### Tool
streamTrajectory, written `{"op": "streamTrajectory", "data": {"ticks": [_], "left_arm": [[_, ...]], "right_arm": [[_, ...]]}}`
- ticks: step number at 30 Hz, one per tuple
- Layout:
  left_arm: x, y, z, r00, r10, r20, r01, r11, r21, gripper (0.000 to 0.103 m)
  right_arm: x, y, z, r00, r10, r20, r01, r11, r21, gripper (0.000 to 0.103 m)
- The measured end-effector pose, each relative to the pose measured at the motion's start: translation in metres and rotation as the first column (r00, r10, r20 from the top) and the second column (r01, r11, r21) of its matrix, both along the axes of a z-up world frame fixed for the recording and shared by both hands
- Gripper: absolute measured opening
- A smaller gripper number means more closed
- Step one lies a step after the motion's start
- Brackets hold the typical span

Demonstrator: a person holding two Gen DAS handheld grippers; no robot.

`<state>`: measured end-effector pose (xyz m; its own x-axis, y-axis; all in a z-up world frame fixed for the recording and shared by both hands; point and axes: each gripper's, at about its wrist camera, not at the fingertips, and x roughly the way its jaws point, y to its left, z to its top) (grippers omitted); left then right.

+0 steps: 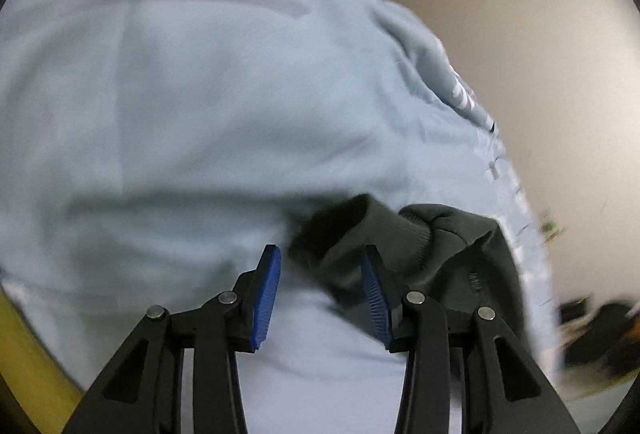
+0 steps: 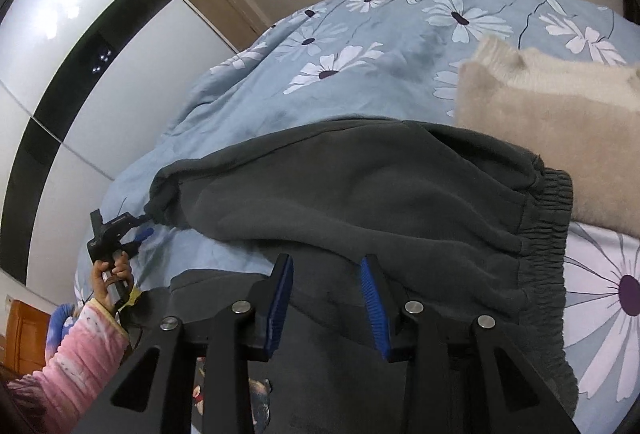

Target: Fold clothes

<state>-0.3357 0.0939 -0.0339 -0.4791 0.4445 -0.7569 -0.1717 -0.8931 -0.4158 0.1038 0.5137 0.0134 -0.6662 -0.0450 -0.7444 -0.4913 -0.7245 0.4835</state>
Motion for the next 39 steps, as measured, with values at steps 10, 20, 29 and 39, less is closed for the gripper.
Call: {"op": "streamTrajectory", "data": {"ticks": [10, 20, 29, 39], "left_arm": [[0.009, 0.049, 0.000, 0.973, -0.214, -0.090, 0.190, 0.957, -0.218, 0.009], [0.049, 0.018, 0.106, 0.938, -0.145, -0.315, 0.125, 0.989, -0.081, 0.005], [0.017, -0.003, 0.057, 0.986, -0.017, -0.169, -0.016, 0.981, -0.193, 0.005], [0.012, 0.003, 0.044, 0.992, 0.012, -0.123, -0.038, 0.977, -0.209, 0.005]], "right_arm": [[-0.013, -0.002, -0.017, 0.999, 0.015, 0.039, -0.014, 1.000, -0.019, 0.040], [0.002, 0.002, -0.004, 1.000, -0.005, 0.006, 0.005, 1.000, -0.001, 0.040], [-0.005, 0.033, -0.001, 0.999, -0.041, -0.019, 0.042, 0.998, 0.040, 0.040], [-0.094, 0.064, 0.003, 0.952, 0.205, 0.227, -0.271, 0.909, 0.316, 0.050]]}}
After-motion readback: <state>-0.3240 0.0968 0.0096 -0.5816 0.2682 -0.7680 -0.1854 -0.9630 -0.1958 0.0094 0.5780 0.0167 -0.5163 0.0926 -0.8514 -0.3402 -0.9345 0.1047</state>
